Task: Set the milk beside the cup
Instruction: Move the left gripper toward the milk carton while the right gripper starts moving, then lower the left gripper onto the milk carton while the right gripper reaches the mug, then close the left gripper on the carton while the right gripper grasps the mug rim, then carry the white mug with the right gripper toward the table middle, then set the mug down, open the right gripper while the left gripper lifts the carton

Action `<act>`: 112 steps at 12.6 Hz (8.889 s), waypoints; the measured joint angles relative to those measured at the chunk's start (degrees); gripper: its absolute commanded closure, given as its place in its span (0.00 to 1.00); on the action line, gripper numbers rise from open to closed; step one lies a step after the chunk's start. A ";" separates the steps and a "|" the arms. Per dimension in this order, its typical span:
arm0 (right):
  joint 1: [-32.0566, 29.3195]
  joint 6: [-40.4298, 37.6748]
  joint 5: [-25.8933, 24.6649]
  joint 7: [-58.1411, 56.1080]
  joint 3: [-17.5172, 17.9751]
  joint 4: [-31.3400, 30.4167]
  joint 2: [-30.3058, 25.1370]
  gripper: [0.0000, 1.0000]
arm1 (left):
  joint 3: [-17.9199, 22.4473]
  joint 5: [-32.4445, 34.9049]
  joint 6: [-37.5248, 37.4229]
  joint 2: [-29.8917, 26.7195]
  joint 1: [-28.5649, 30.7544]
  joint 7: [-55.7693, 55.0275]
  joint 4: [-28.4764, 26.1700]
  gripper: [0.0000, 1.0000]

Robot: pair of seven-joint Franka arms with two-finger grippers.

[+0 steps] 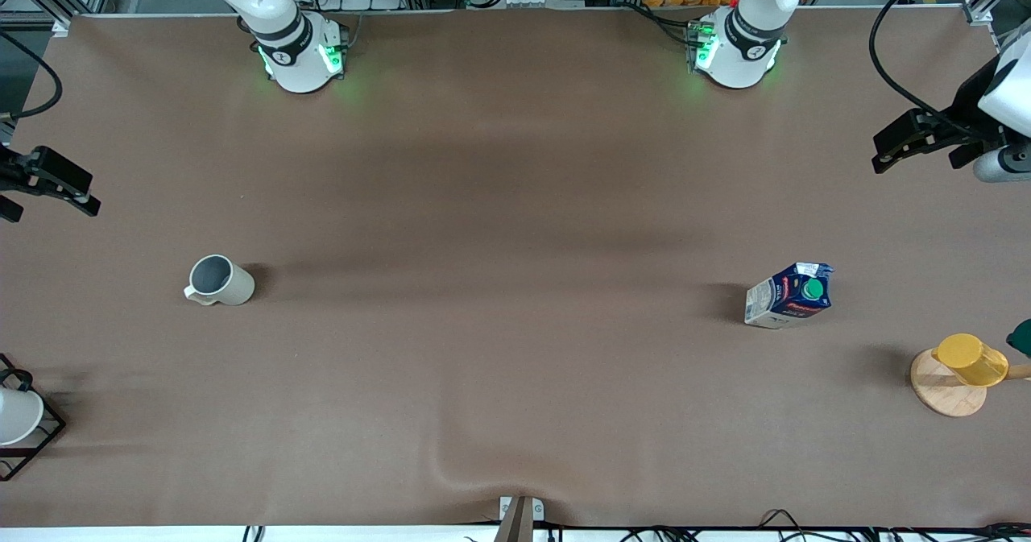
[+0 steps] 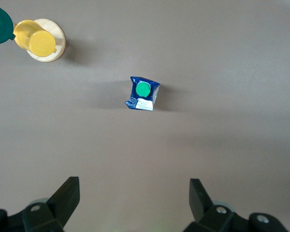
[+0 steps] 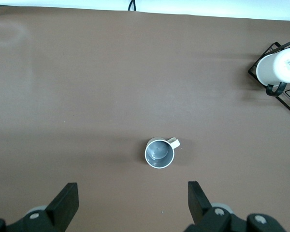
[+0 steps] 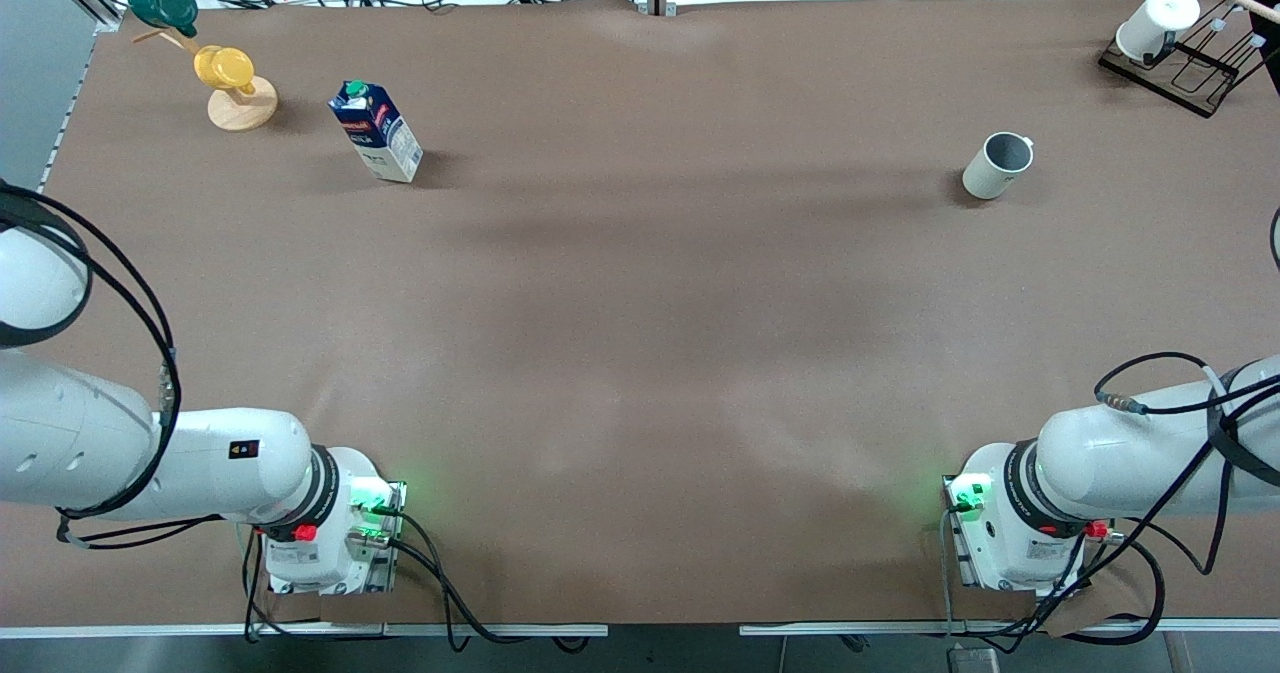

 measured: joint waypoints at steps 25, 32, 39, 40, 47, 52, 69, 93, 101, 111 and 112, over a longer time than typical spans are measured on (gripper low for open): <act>-3.53 2.17 -0.46 -2.38 -0.61 -1.88 13.00 0.00 | 0.48 0.24 16.95 14.76 1.42 0.23 -6.92 0.00; -7.06 12.83 -1.09 -7.39 -0.88 -11.73 17.69 0.00 | 0.50 0.42 17.52 17.54 1.71 0.47 -8.30 0.00; -9.76 16.86 -1.09 -11.11 -0.44 -15.61 21.61 0.09 | -0.18 6.76 18.92 21.70 0.25 1.41 -8.27 0.00; -9.76 17.67 -1.09 -11.11 -0.41 -16.21 21.86 0.10 | -0.17 6.76 18.93 21.97 0.28 1.41 -8.26 0.00; -9.75 18.44 -0.30 -11.04 -0.35 -17.42 24.60 0.75 | -0.22 6.75 18.93 23.36 0.26 1.41 -8.26 0.00; -9.71 19.20 1.91 -8.84 -0.26 -19.06 24.72 1.00 | -0.23 6.75 18.94 24.55 0.26 1.41 -8.25 0.00; 15.51 -3.53 11.50 49.14 1.22 -1.39 23.07 1.00 | -0.30 6.75 19.22 27.14 0.21 1.41 -6.65 0.47; 39.13 31.06 19.37 88.63 1.25 3.62 39.39 0.00 | -4.49 6.75 15.47 25.91 -0.77 1.41 -4.50 0.53; 36.10 10.22 18.81 88.29 -0.82 14.88 38.50 0.00 | -14.55 6.73 12.90 24.46 -1.28 -5.06 -4.50 0.53; 19.18 -13.02 1.36 52.37 -2.26 18.31 27.12 0.00 | -16.95 4.59 11.28 24.54 -15.32 -25.96 -2.71 0.53; 17.26 -13.02 0.96 47.74 -2.42 18.31 26.70 0.00 | -16.96 3.72 11.28 24.79 -16.27 -27.86 -2.32 0.53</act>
